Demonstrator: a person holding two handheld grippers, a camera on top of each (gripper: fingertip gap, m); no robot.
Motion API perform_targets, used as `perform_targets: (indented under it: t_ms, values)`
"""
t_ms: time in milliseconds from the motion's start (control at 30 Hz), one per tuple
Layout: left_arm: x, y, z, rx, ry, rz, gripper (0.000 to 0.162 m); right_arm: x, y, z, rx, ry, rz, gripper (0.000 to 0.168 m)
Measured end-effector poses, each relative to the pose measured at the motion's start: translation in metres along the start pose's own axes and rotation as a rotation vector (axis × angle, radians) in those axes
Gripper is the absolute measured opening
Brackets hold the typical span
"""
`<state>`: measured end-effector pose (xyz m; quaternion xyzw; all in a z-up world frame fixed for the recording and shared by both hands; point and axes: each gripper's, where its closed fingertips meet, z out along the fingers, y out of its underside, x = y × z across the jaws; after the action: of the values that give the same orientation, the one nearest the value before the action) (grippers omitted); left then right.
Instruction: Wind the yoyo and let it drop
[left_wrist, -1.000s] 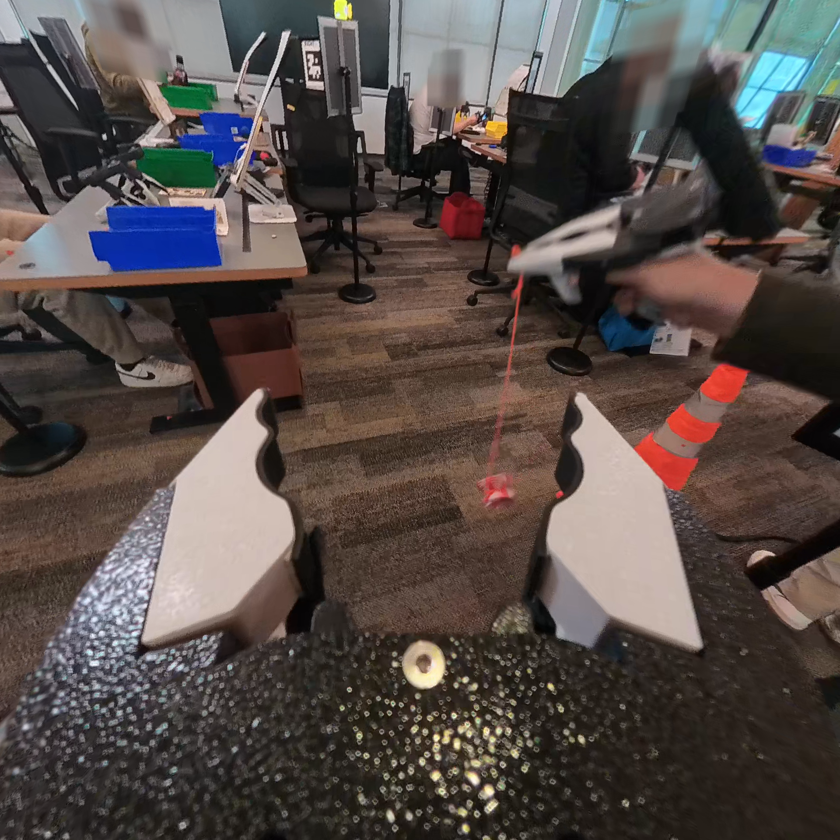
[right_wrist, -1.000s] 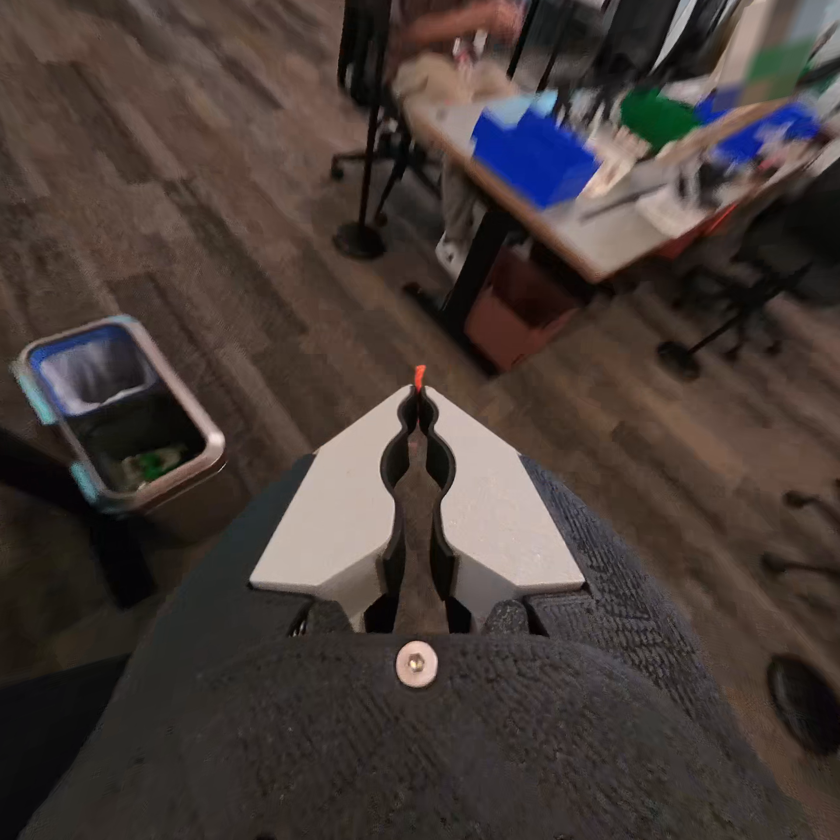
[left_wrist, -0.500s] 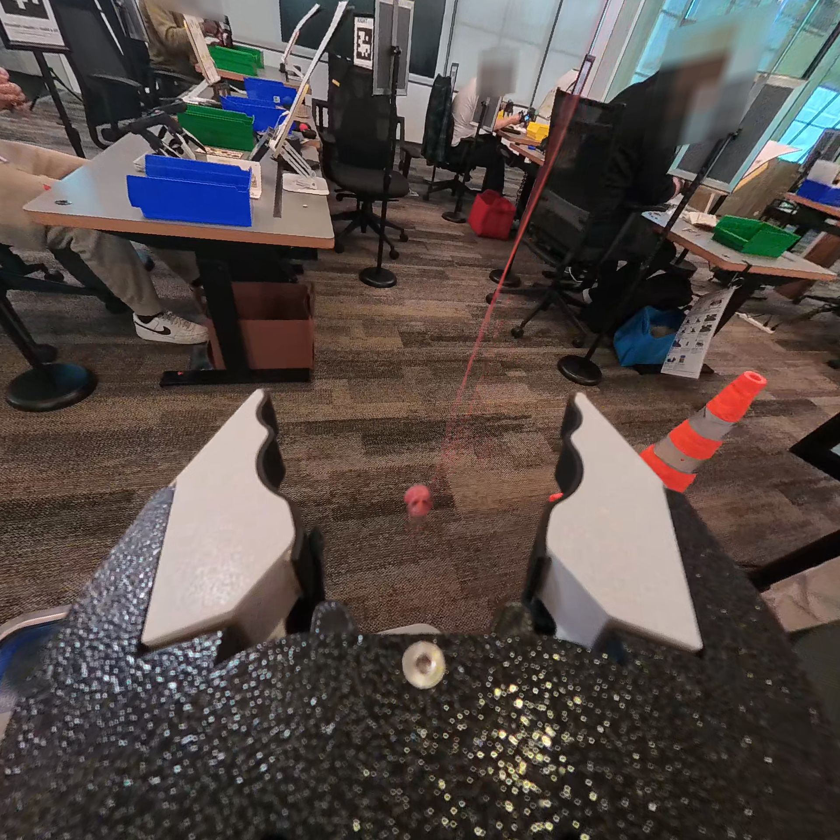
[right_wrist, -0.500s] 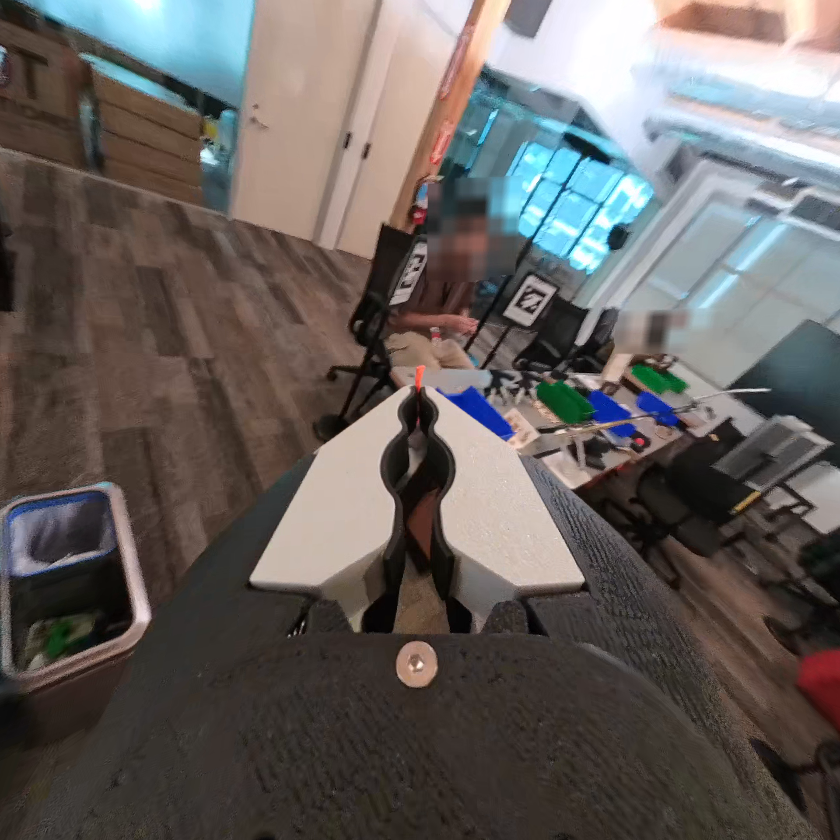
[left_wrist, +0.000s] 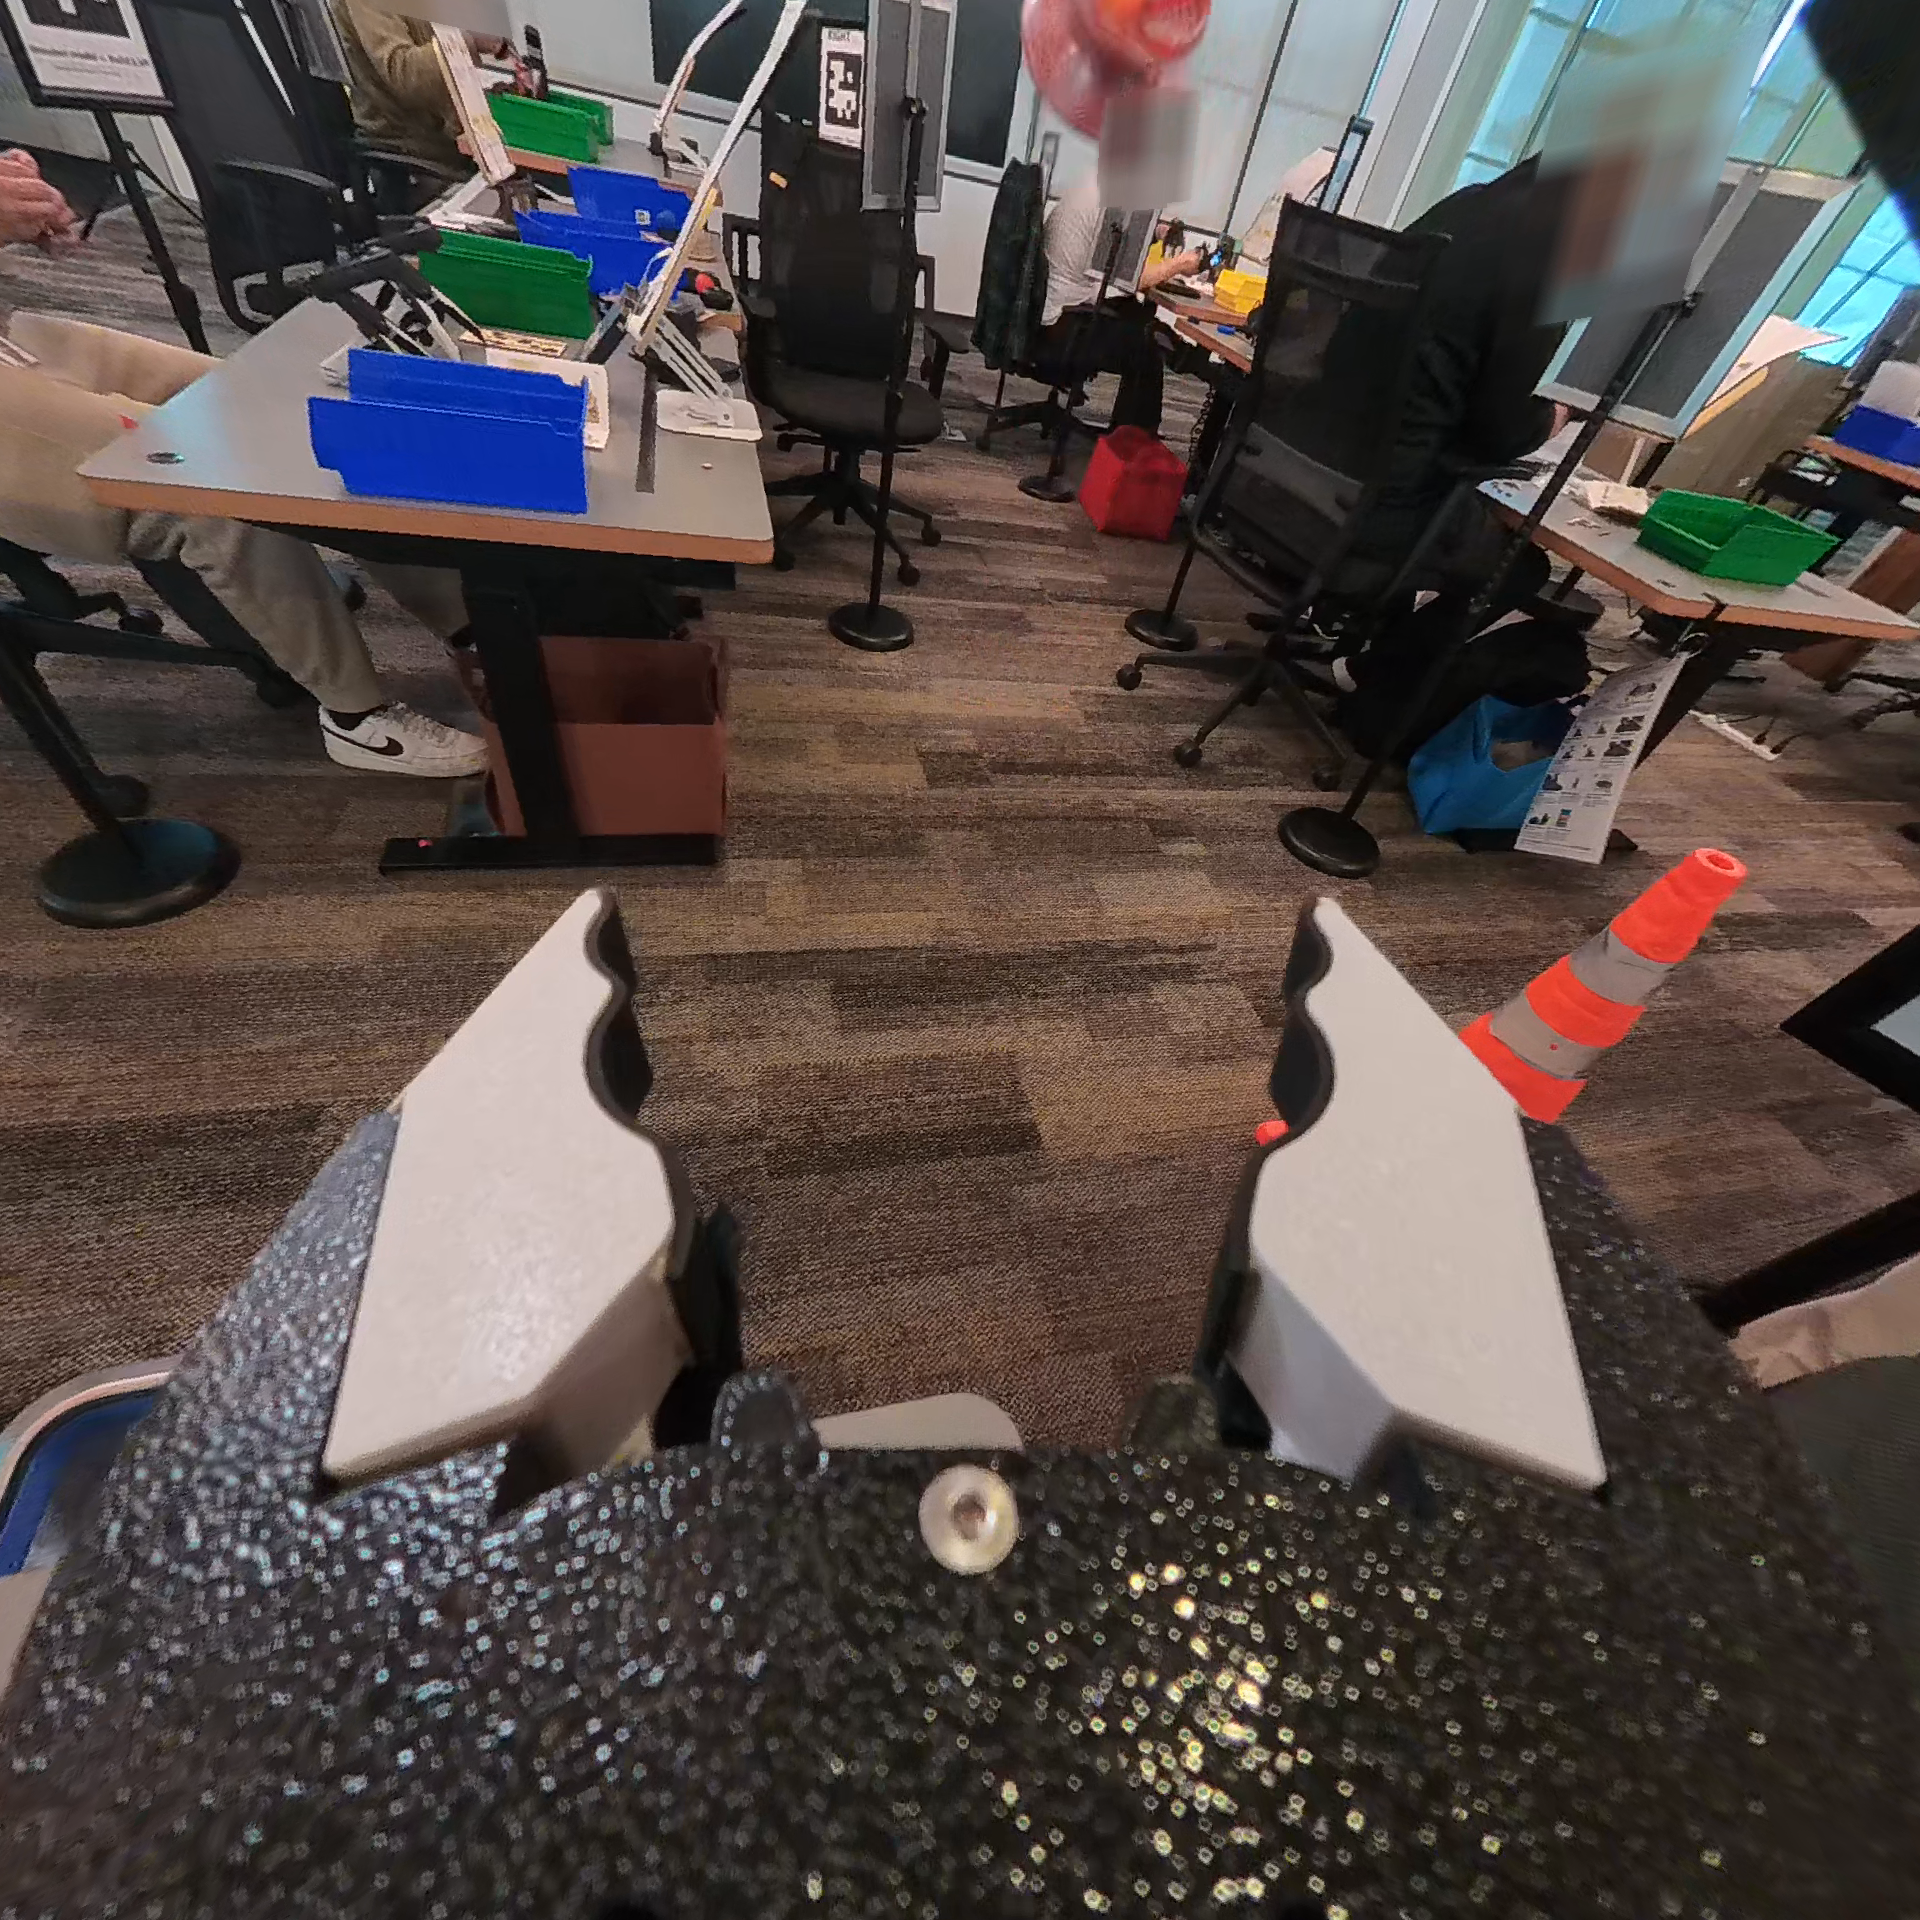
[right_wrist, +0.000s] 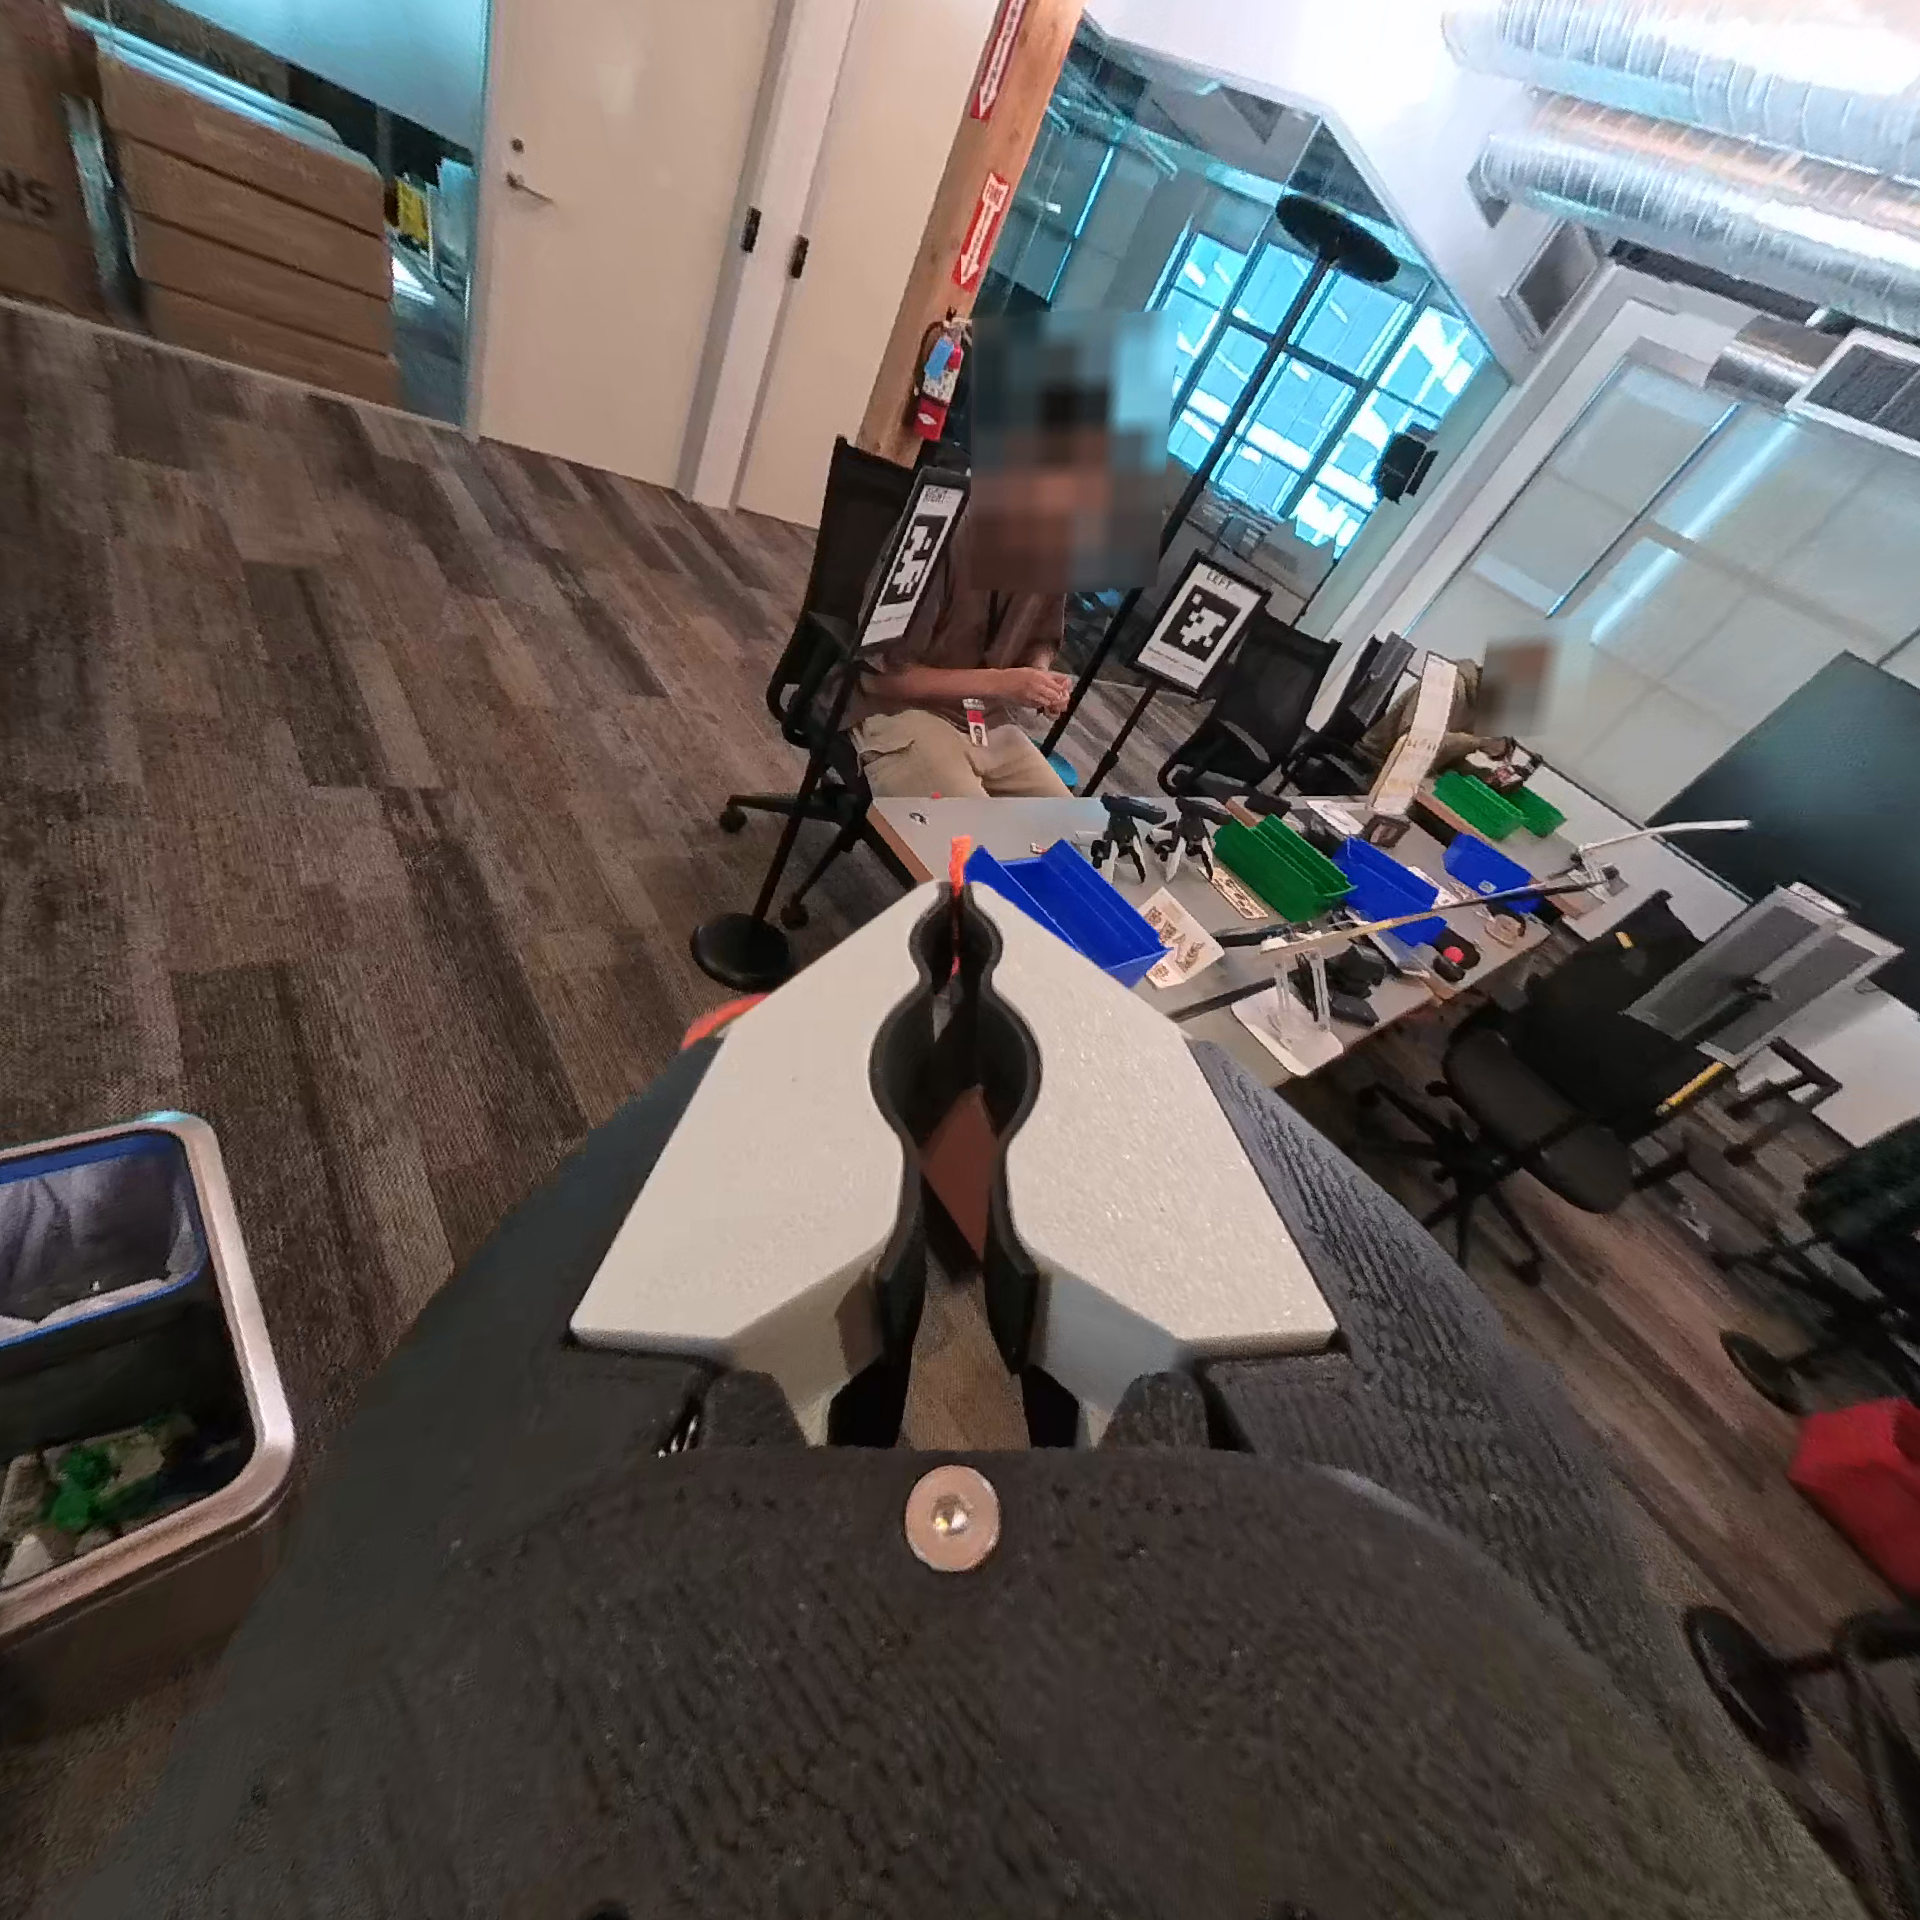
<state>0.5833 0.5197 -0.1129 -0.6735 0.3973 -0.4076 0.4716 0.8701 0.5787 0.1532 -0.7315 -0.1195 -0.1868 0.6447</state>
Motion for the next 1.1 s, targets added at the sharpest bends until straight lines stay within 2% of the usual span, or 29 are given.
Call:
perform_targets:
  t_ms: [133,233,300,433,467,533,733,867,933,1000,1067,1100]
  values:
    - [-0.002,0.005,-0.002,-0.015,-0.006,-0.01,0.122,-0.016,0.013,0.001,0.021,0.012,-0.015,0.0]
    - [-0.002,0.008,-0.004,-0.021,-0.007,-0.018,0.122,-0.052,0.046,-0.001,-0.026,-0.06,0.018,0.0]
    - [-0.001,0.011,-0.003,-0.026,-0.004,-0.025,0.122,-0.107,0.102,0.005,-0.105,-0.175,0.081,0.0]
    - [0.001,0.016,-0.002,-0.035,0.007,-0.044,0.122,-0.218,0.256,0.017,-0.413,-0.387,0.052,0.0]
    - [0.002,0.018,-0.002,-0.042,0.011,-0.044,0.122,-0.228,0.277,0.02,-0.44,-0.387,0.009,0.0]
    - [0.002,0.022,-0.002,-0.056,0.012,-0.037,0.123,-0.23,0.288,0.024,-0.451,-0.379,-0.006,0.0]
    - [0.006,0.03,-0.004,-0.06,0.024,-0.07,0.122,-0.196,0.219,0.025,-0.353,-0.394,0.061,0.0]
    - [0.01,0.04,-0.004,-0.08,0.039,-0.089,0.122,-0.179,0.137,0.015,-0.29,-0.496,-0.023,0.0]
    - [0.011,0.043,-0.005,-0.09,0.048,-0.095,0.122,-0.154,0.071,0.012,-0.225,-0.508,-0.11,0.0]
    - [0.012,0.044,-0.005,-0.097,0.056,-0.097,0.122,-0.112,-0.013,0.006,-0.13,-0.443,-0.21,0.0]
    - [0.013,0.044,-0.004,-0.099,0.059,-0.097,0.122,-0.059,-0.119,-0.017,0.094,-0.286,-0.236,0.0]
    - [0.014,0.044,-0.005,-0.099,0.061,-0.098,0.122,-0.042,-0.158,-0.032,0.167,-0.262,-0.225,0.0]
